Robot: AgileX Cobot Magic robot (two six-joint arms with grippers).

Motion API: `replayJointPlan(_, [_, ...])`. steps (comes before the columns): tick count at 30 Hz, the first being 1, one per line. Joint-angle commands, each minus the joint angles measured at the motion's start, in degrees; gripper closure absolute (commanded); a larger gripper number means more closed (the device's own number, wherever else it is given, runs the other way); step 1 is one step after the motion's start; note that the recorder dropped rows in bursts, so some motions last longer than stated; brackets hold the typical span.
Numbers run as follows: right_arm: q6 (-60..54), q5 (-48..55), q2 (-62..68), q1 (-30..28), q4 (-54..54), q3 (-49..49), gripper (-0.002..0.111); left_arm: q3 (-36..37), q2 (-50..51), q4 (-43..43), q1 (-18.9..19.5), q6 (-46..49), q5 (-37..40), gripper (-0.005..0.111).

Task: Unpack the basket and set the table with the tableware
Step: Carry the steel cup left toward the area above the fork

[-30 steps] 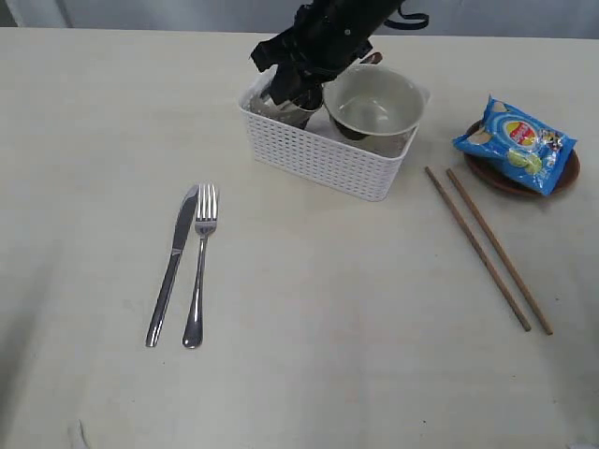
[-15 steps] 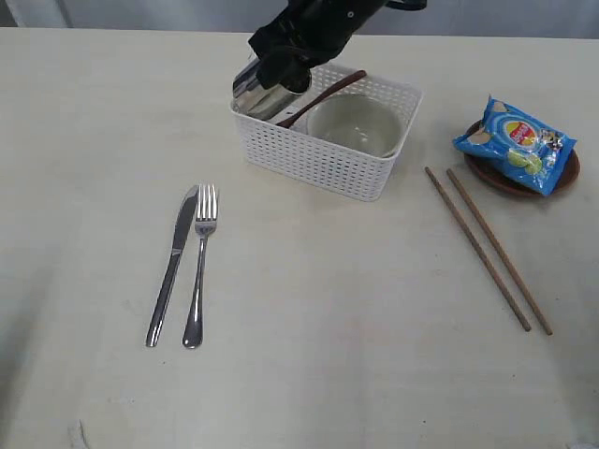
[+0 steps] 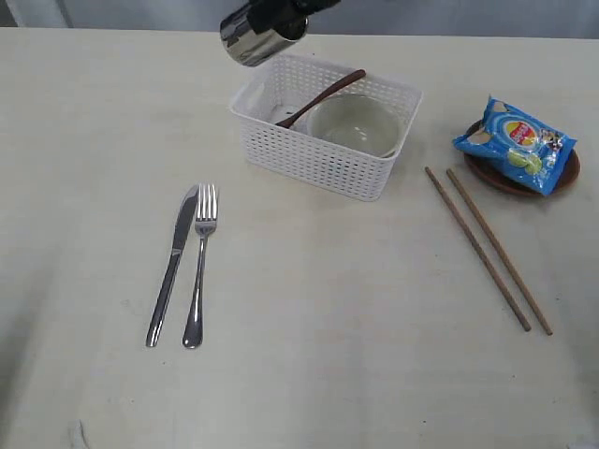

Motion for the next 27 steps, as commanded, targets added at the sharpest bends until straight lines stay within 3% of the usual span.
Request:
replayJointPlan(1, [0.0,1.2,-0.6,5.0,-4.2,-0.1,0.109,0.1,-0.2,-0.2,0.1,-0.2,-0.5,0.107])
replayJointPlan(7, [6.9,2.3,-0.6,8.6,-12.0,-0.1,0.109,0.1,-0.2,-0.2,0.1,-0.2,-0.5,0.107])
replayJointPlan(14, [16.4,14.7,-0.6,8.5,-24.7,-0.1,0.109,0.1,-0.2,-0.2,0.1,-0.2,-0.5,0.107])
replayJointPlan(20, [13.1,15.4,-0.6,8.5,-20.4,-0.1,0.109,0.1,-0.2,-0.2,0.1,-0.2,-0.5,0.107])
replayJointPlan(27, [15.9,15.4,1.3,8.5,-24.4,1.5,0.109,0.1,-0.2,-0.2,0.1,-0.2,-0.5,0.107])
